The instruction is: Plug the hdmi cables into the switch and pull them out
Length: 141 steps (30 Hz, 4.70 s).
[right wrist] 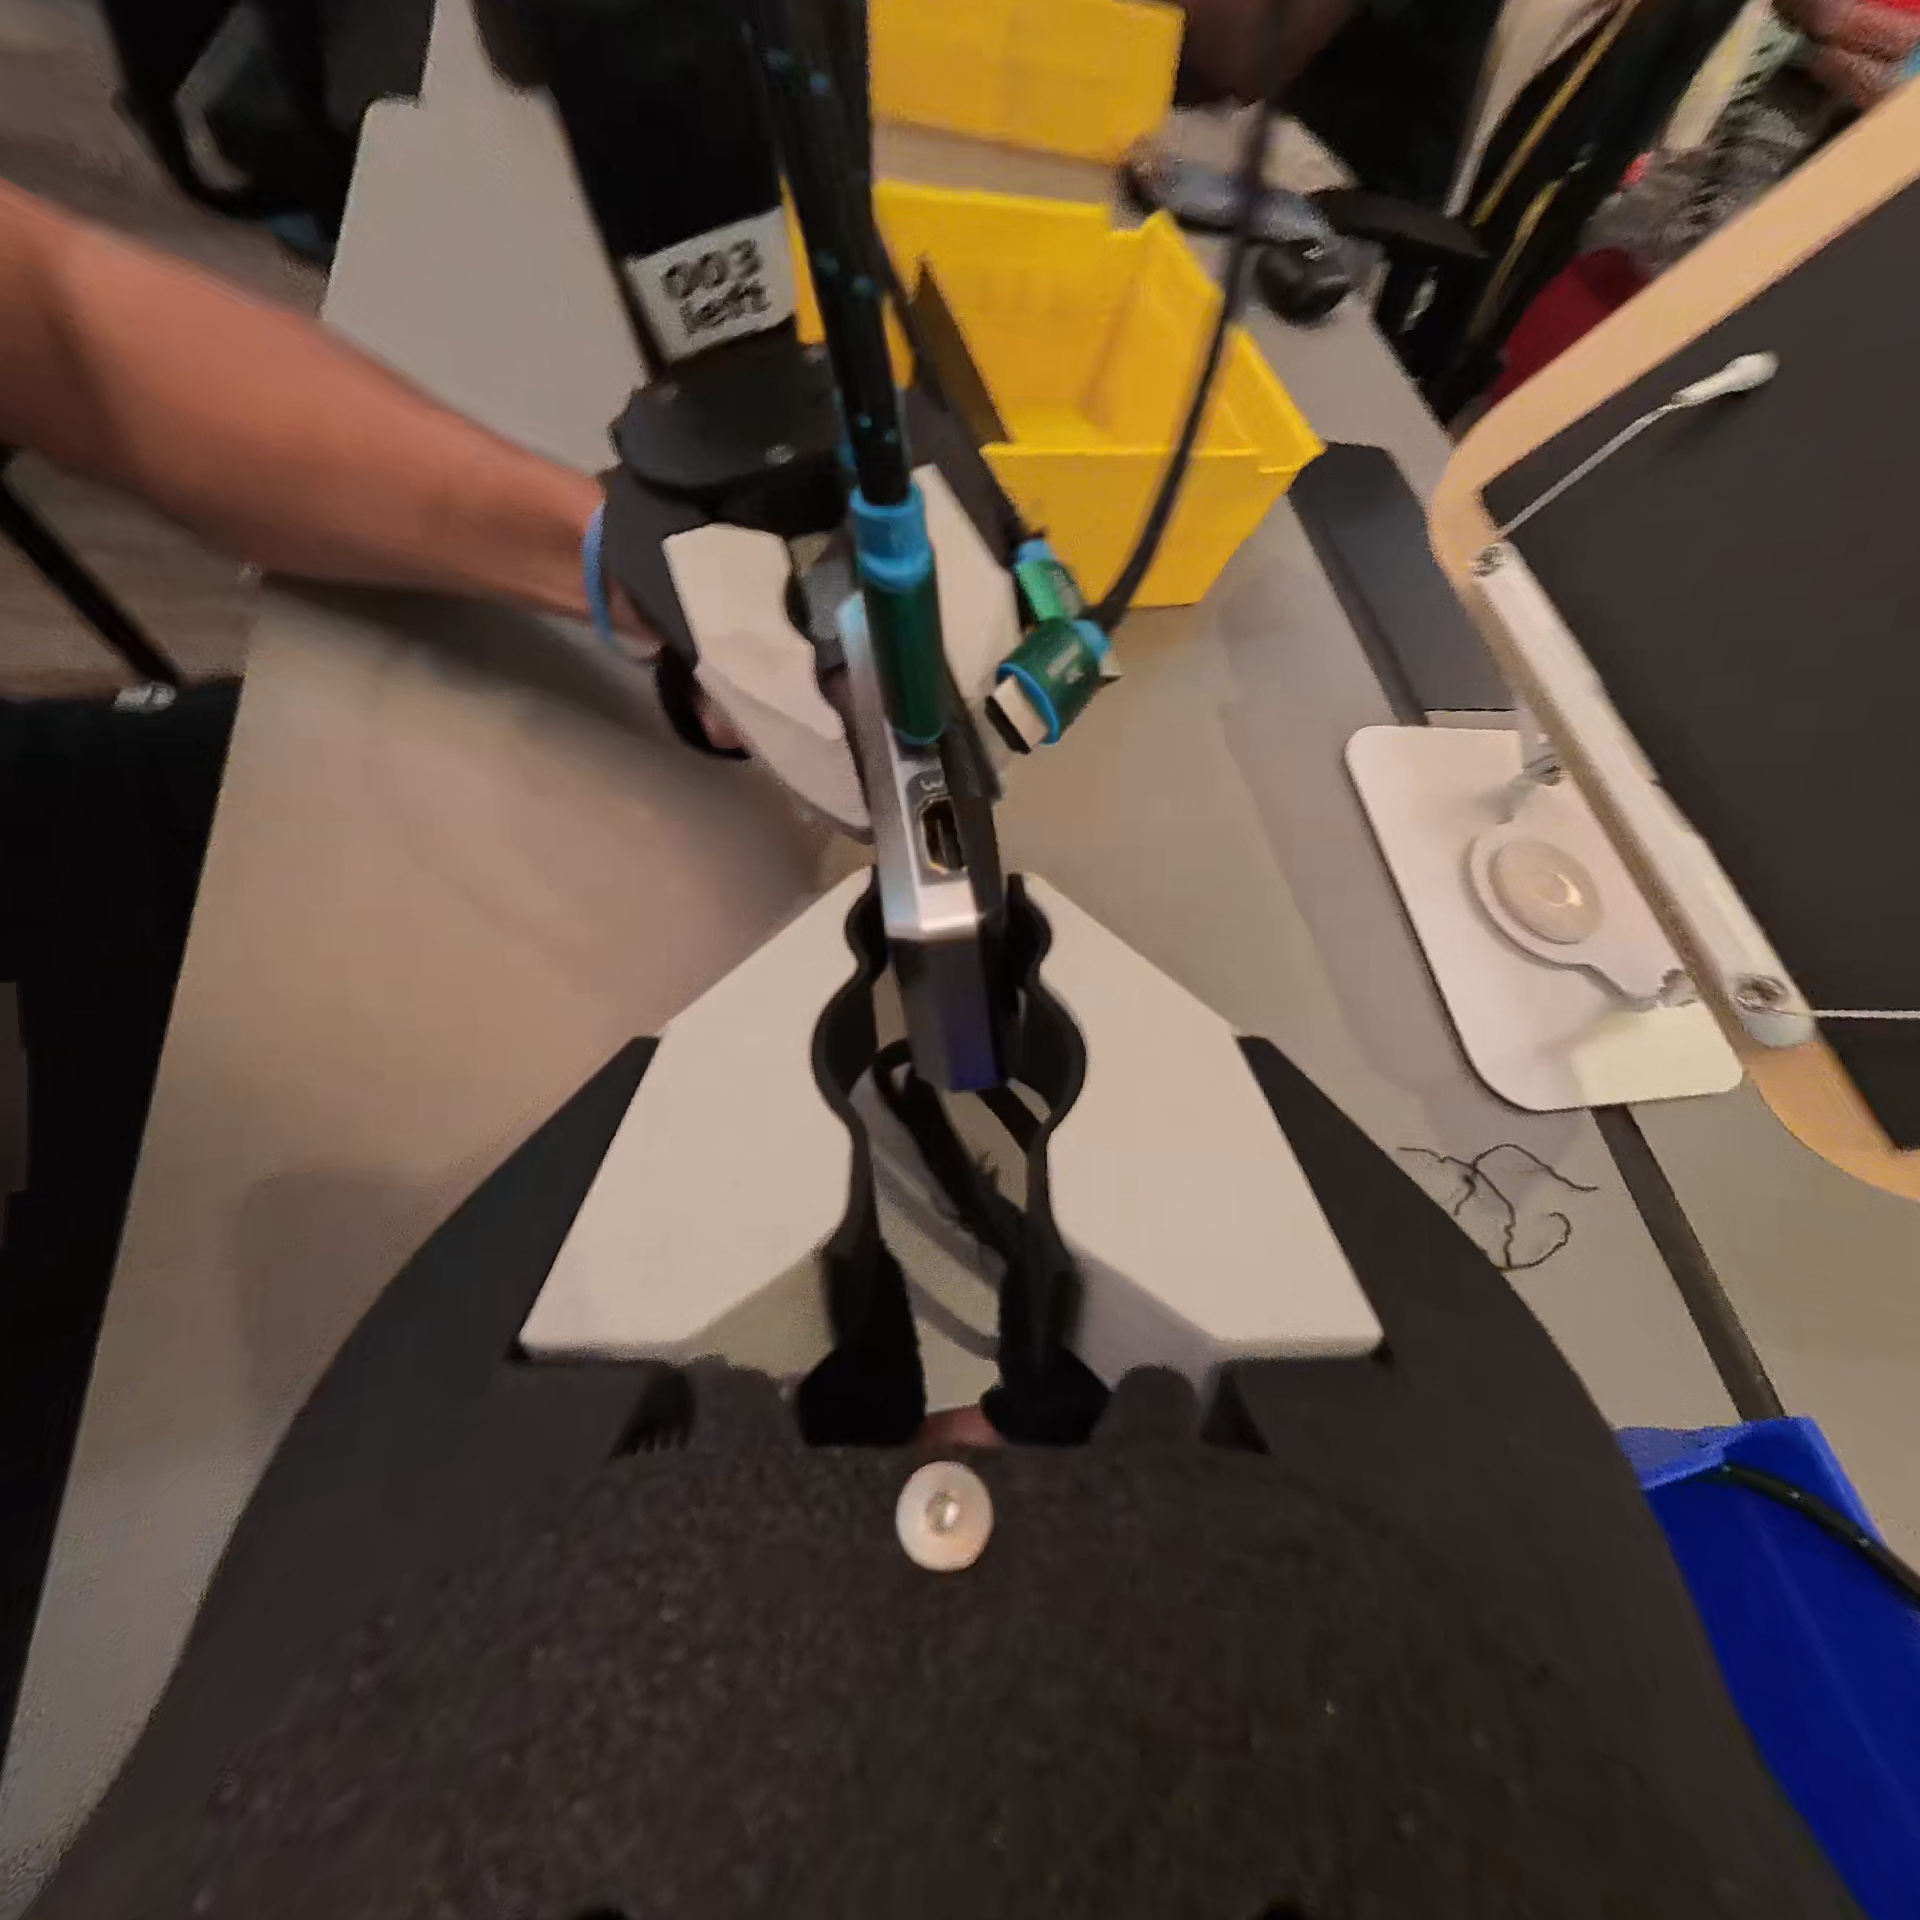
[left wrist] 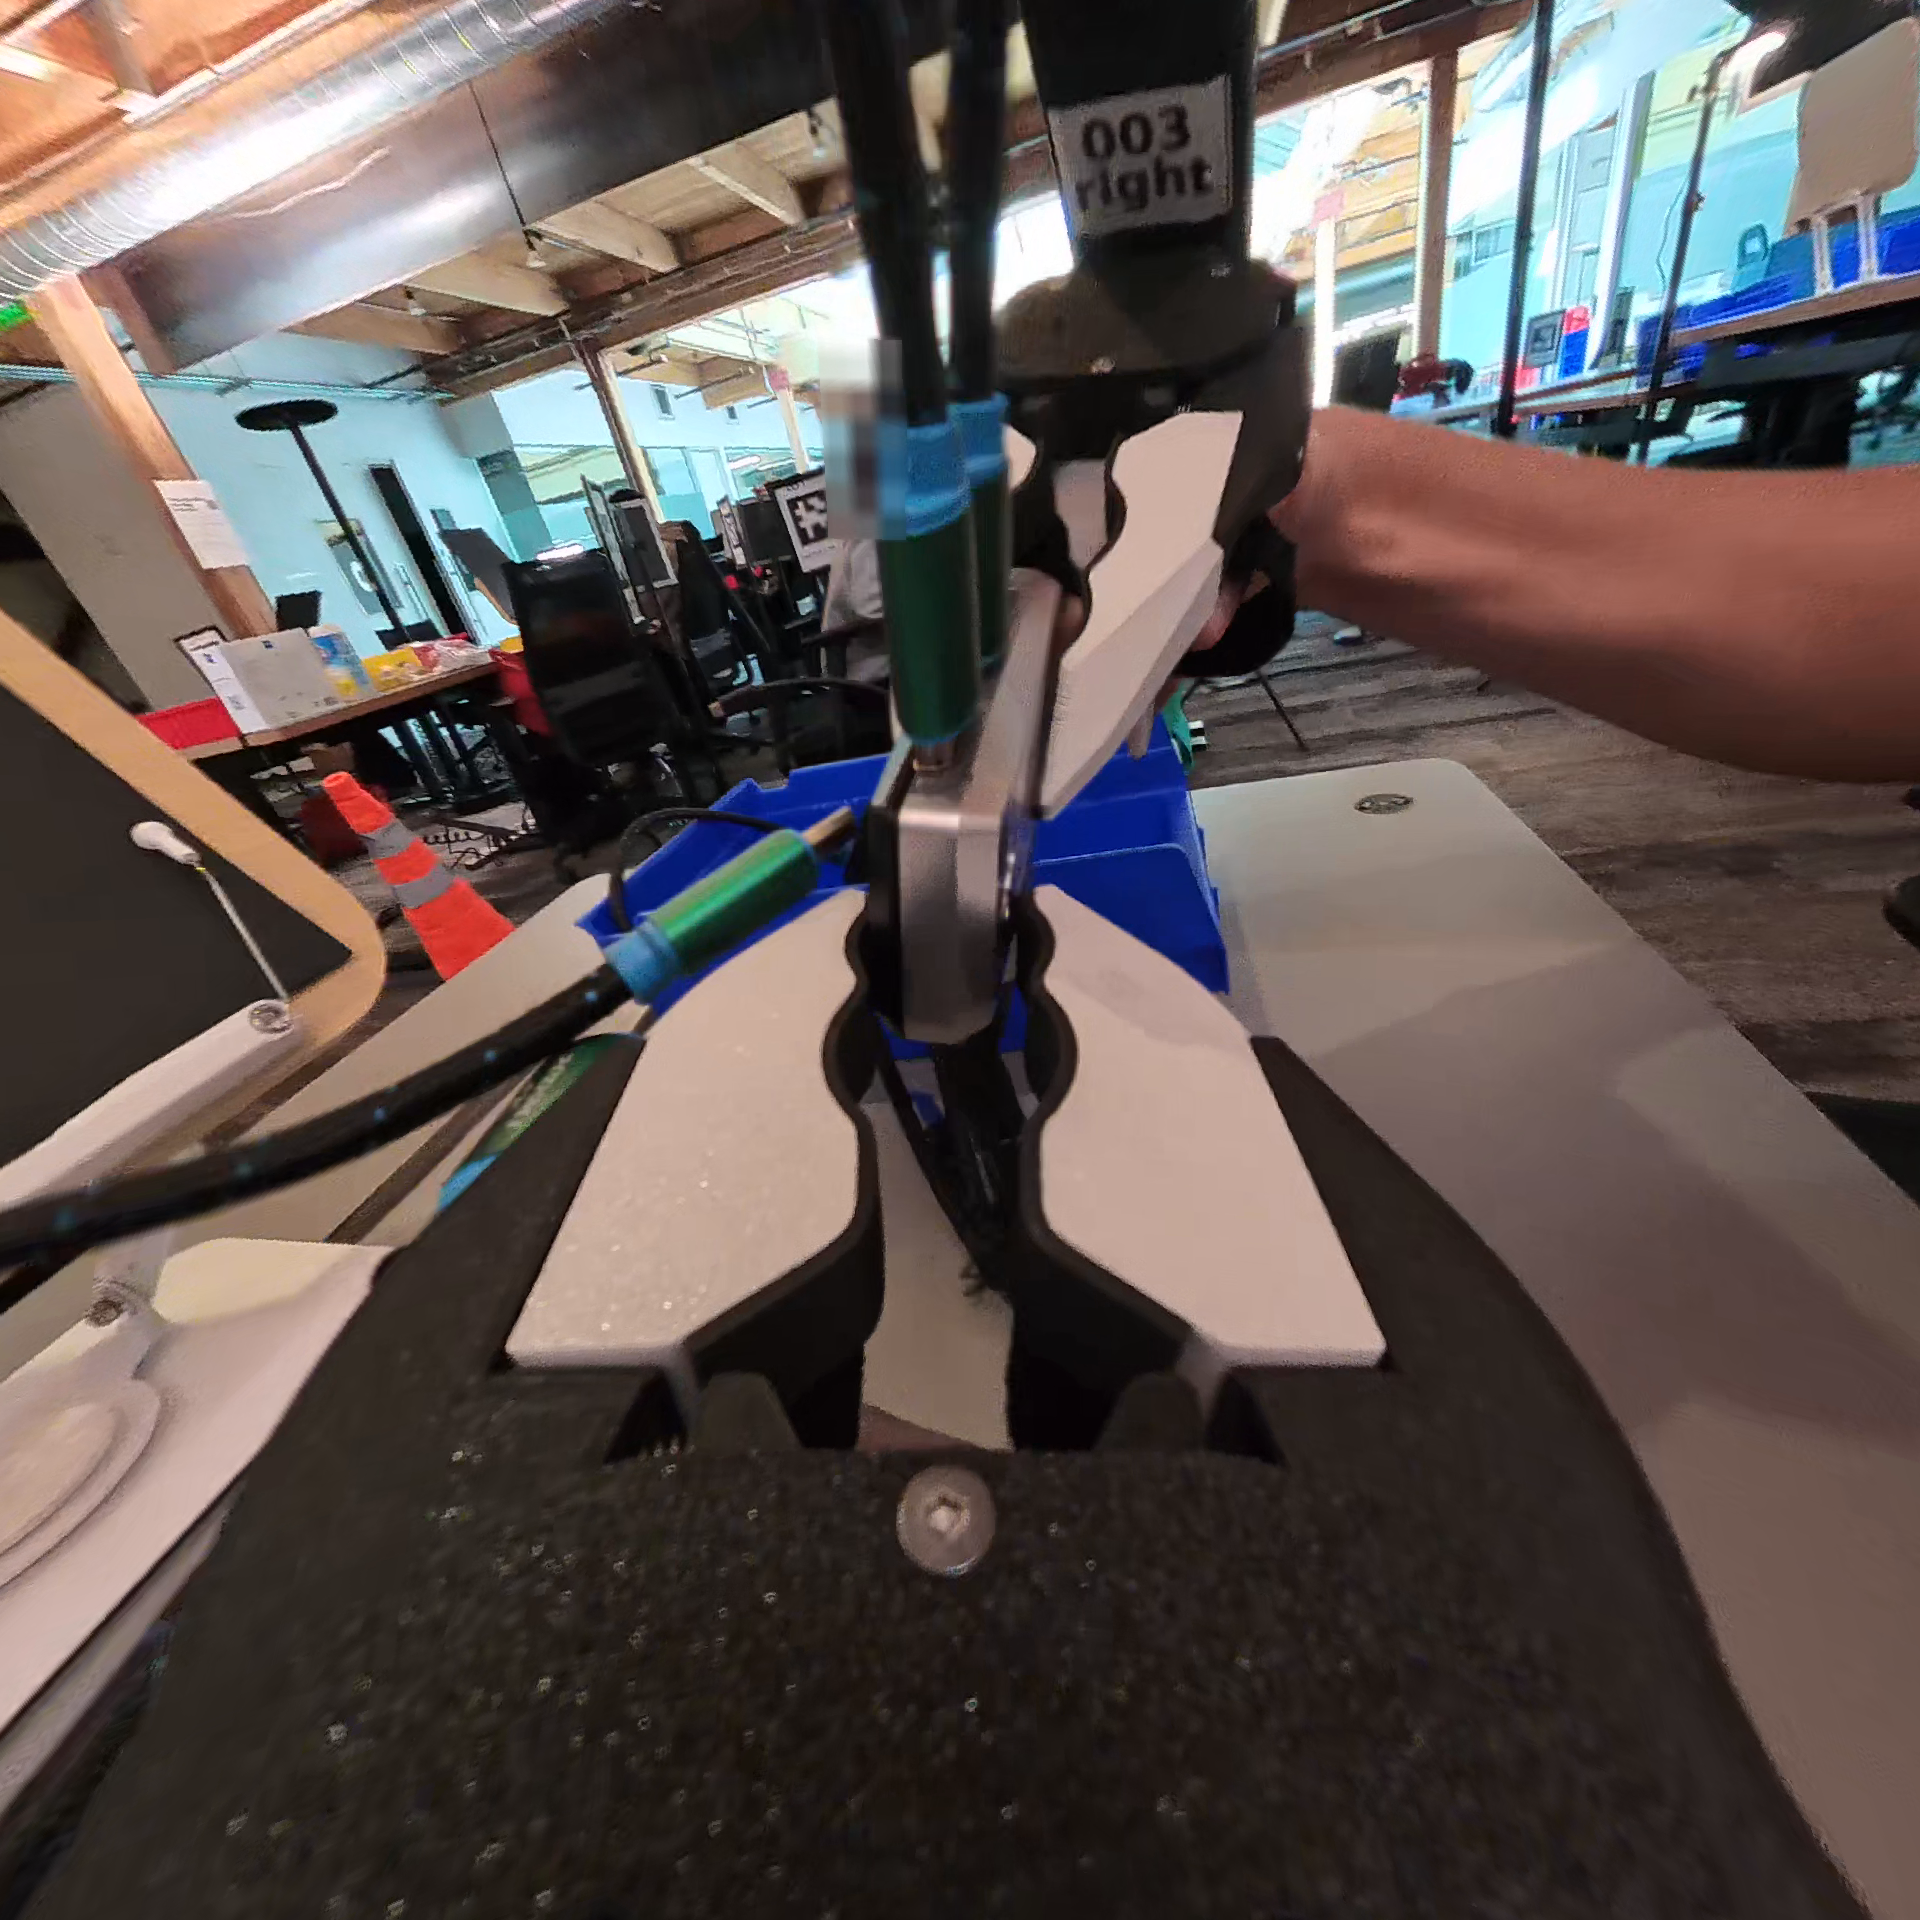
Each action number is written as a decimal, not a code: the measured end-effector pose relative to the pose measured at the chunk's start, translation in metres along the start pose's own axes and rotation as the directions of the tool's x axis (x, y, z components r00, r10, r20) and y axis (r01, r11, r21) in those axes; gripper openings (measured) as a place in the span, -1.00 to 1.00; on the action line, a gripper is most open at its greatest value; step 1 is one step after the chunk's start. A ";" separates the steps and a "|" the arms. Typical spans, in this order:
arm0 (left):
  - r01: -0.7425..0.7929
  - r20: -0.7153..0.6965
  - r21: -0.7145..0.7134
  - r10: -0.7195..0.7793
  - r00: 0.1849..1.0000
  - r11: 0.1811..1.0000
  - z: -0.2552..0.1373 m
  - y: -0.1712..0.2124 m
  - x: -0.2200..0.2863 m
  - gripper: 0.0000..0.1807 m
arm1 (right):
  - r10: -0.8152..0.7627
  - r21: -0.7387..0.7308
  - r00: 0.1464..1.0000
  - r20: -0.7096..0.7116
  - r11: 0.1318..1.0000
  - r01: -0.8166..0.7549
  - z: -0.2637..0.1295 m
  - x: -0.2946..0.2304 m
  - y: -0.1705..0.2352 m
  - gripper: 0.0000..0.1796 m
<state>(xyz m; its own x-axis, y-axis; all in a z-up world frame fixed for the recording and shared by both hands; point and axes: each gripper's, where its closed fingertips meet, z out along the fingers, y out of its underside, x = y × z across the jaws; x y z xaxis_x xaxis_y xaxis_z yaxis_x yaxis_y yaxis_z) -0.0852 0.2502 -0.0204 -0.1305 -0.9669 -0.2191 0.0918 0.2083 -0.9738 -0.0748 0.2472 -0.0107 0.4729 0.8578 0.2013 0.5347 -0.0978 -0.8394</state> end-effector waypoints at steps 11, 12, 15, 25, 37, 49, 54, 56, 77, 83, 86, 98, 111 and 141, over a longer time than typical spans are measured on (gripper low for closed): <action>-0.075 0.068 -0.082 0.080 0.994 0.994 0.014 0.010 0.004 -0.77 | 0.007 -0.074 0.995 0.097 0.997 0.000 0.010 -0.001 0.019 -0.72; -0.114 0.125 -0.095 0.126 0.984 0.989 0.012 0.010 -0.003 -0.77 | 0.034 -0.092 0.999 0.017 0.995 -0.032 0.007 0.011 0.023 -0.66; -0.255 0.329 -0.197 0.309 0.892 0.947 0.002 0.011 -0.032 -0.76 | 0.183 0.001 0.948 -0.261 0.982 -0.189 -0.018 0.030 0.021 -0.58; -0.432 0.415 -0.490 0.639 0.648 0.757 0.013 0.050 -0.025 -0.76 | 0.350 0.373 0.696 -0.627 0.919 -0.126 0.013 -0.045 0.006 -0.54; -0.467 0.355 -0.466 0.642 0.679 0.751 0.027 0.057 -0.003 -0.76 | 0.312 0.362 0.678 -0.666 0.929 -0.072 0.000 -0.042 0.020 -0.78; -0.469 0.324 -0.555 0.698 0.639 0.687 0.025 0.064 -0.004 -0.77 | 0.328 0.339 0.666 -0.670 0.933 -0.118 0.007 -0.041 0.031 -0.82; -0.483 0.334 -0.574 0.728 0.599 0.661 0.022 0.060 -0.006 -0.78 | 0.340 0.348 0.661 -0.669 0.929 -0.126 0.008 -0.042 0.028 -0.81; -0.472 0.334 -0.562 0.708 0.622 0.679 0.024 0.062 -0.006 -0.77 | 0.355 0.355 0.660 -0.662 0.924 -0.142 0.008 -0.042 0.030 -0.81; -0.187 -0.112 -0.205 0.167 0.980 0.961 -0.025 -0.102 0.028 -0.76 | -0.075 0.326 0.997 -0.017 0.942 0.076 -0.032 -0.035 -0.107 -0.63; -0.108 0.169 -0.338 0.173 0.970 0.935 -0.059 -0.107 0.007 -0.38 | -0.189 0.208 0.970 -0.154 0.953 0.219 -0.076 0.008 -0.133 -0.78; -0.038 0.156 -0.383 0.105 0.982 0.923 -0.085 -0.084 0.039 -0.43 | -0.135 0.231 0.949 -0.286 0.951 0.205 -0.124 0.064 -0.144 -0.78; 0.526 0.231 -0.271 -0.476 0.849 0.806 -0.164 -0.003 0.203 -0.60 | 0.613 0.536 0.574 -0.542 0.779 -0.325 -0.197 0.187 0.108 -0.79; 0.642 0.350 -0.016 -0.597 0.722 0.767 -0.187 0.006 0.217 -0.70 | 0.736 0.570 0.222 -0.639 0.647 -0.506 -0.159 0.185 0.217 -0.77; 0.457 0.767 -0.007 -0.289 0.573 0.889 -0.258 0.028 0.145 -0.70 | 0.575 0.520 0.169 -0.801 0.807 -0.280 -0.173 -0.019 0.173 -0.47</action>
<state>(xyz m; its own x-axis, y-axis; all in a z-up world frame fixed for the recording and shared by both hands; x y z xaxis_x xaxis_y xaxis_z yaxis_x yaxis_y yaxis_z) -0.3560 0.1539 -0.0954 0.6555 -0.7274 0.2031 0.0155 -0.2559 -0.9666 0.1297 0.1266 -0.0731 0.9479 -0.3156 -0.0440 -0.0651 -0.0565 -0.9963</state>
